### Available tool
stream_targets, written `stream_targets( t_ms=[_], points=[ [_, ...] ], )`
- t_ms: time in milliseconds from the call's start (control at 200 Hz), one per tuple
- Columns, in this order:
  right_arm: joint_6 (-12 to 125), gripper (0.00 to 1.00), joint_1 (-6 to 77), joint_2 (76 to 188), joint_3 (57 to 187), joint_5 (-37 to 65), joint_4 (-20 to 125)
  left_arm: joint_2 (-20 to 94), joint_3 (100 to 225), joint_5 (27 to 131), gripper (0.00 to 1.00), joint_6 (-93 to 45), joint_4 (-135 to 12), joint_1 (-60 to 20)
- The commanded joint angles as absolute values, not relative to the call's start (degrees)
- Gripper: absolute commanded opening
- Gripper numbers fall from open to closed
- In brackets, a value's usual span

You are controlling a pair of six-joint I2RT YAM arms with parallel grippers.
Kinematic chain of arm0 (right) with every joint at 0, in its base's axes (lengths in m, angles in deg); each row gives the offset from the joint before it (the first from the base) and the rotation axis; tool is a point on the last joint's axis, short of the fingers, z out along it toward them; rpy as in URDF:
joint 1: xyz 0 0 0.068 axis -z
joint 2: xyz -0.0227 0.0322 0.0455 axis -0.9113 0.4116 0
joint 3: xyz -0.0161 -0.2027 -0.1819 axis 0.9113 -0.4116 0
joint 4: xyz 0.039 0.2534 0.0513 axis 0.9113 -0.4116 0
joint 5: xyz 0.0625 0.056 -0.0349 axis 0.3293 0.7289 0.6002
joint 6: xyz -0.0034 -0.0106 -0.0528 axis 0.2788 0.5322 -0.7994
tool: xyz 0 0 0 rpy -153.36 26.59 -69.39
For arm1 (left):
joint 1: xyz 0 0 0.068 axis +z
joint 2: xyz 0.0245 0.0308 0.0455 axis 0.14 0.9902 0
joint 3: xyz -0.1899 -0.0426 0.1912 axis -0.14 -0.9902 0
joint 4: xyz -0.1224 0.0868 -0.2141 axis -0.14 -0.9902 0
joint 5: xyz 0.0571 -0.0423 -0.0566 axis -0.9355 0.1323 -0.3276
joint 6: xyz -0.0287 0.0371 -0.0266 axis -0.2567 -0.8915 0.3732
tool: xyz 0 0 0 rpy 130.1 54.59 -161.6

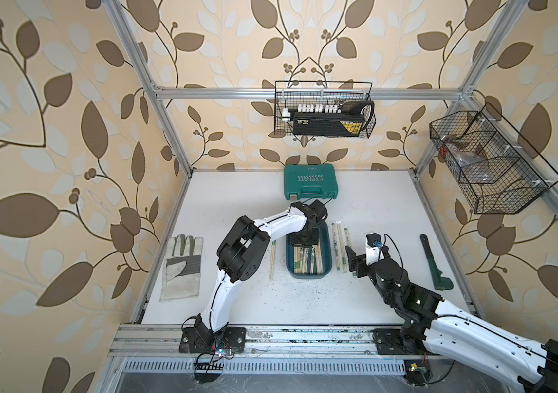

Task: Take the paired disposable chopsticks out of the storage box
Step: Pick up the paired disposable chopsticks from the storage box.

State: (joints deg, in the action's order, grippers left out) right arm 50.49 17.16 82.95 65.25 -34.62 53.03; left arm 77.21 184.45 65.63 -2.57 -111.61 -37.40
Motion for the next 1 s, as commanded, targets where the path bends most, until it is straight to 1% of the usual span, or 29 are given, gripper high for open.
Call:
stream_targets(
  t_ms=[0,807,997],
  points=[
    [50.35,0.82,17.0,82.4,65.96,-34.38,53.38,77.27,185.55,65.05,0.0,-2.86,-112.61,-37.57],
    [50.26,0.82,17.0,82.77,65.96,-34.42,53.56,60.49,183.09,61.97,0.0,-3.88,-117.78,-37.74],
    [49.51,0.82,17.0,82.44,65.96,-33.4,53.64,54.41,180.44,62.39,0.0,-5.13,-119.76,-35.48]
  ],
)
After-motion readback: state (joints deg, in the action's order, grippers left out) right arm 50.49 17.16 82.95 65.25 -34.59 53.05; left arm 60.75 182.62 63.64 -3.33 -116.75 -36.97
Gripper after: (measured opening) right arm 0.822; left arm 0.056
